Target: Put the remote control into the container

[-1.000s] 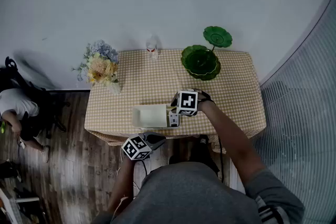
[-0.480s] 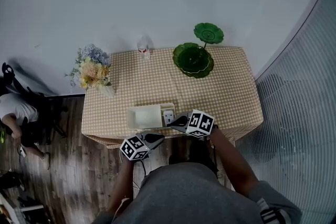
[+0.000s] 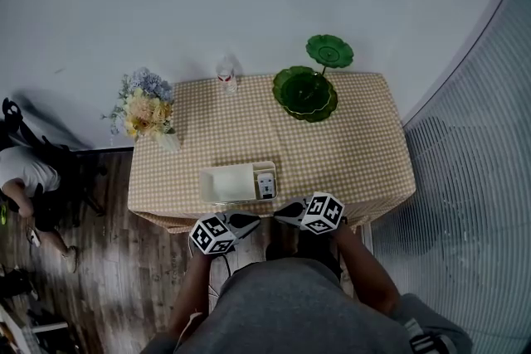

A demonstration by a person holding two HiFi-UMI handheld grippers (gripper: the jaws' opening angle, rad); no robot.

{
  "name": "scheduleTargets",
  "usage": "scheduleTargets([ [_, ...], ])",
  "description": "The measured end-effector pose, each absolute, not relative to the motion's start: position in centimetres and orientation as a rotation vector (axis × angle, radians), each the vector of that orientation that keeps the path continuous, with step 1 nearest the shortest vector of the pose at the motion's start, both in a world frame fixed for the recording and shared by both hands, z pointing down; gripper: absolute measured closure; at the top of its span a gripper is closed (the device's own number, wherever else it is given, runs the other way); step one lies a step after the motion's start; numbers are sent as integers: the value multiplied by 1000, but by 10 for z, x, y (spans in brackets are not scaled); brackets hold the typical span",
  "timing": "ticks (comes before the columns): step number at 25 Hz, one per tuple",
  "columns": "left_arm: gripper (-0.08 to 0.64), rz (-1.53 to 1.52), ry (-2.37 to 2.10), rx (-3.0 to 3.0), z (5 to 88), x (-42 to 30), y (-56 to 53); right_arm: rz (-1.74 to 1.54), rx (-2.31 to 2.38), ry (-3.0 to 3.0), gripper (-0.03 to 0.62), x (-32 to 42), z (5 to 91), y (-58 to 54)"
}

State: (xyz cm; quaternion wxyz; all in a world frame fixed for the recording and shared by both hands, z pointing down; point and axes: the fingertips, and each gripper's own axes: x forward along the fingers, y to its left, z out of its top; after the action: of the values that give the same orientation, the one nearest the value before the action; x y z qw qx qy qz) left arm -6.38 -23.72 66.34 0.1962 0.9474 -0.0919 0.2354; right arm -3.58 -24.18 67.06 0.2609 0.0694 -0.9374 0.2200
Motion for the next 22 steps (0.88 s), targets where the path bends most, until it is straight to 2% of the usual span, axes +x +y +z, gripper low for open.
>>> scheduleTargets([
  [22, 560, 665, -234, 2671, 661, -63, -233, 551, 175, -2520, 575, -42, 669, -240],
])
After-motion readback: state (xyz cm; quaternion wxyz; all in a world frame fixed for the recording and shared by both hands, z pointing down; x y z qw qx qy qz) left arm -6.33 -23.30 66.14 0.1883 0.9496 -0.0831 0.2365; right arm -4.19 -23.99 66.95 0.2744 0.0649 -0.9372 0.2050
